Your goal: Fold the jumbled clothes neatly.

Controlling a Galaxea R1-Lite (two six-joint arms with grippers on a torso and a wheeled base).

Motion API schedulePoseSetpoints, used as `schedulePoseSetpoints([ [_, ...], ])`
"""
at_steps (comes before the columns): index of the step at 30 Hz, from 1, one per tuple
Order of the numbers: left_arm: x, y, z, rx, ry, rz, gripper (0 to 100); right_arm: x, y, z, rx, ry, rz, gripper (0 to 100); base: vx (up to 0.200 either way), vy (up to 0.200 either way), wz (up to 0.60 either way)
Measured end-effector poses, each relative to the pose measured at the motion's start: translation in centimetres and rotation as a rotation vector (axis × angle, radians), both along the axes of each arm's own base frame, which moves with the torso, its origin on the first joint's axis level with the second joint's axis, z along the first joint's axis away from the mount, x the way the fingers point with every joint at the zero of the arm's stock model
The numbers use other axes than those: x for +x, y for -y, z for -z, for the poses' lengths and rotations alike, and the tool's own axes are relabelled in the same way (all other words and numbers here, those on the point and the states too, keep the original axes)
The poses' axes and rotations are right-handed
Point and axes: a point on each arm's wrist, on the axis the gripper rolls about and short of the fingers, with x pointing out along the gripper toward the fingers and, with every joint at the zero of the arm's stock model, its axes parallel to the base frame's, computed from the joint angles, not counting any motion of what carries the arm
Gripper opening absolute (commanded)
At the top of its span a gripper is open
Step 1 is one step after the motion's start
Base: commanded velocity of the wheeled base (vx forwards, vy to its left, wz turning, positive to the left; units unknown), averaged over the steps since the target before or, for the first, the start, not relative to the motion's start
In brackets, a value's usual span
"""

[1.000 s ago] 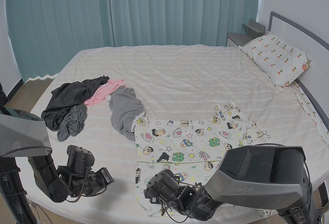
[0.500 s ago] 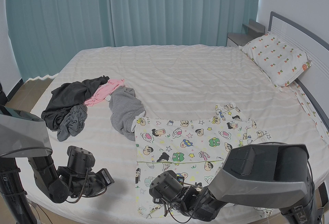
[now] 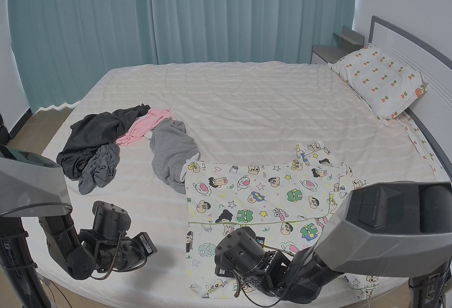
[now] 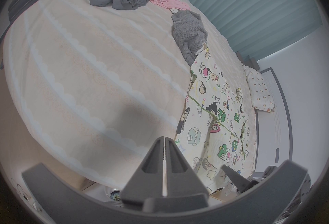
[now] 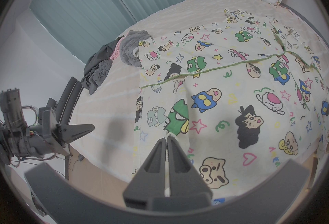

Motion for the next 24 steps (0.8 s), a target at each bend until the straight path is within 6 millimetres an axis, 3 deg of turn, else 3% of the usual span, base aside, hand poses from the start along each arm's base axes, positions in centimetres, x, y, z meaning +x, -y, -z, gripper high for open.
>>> schedulePoseSetpoints([
  [24, -0.1, 0.1, 0.0, 0.0, -0.002, 0.004, 0, -1.5, 1.3, -4.1, 0.137, -0.042, -0.009, 0, 0.0, 0.0, 0.0],
])
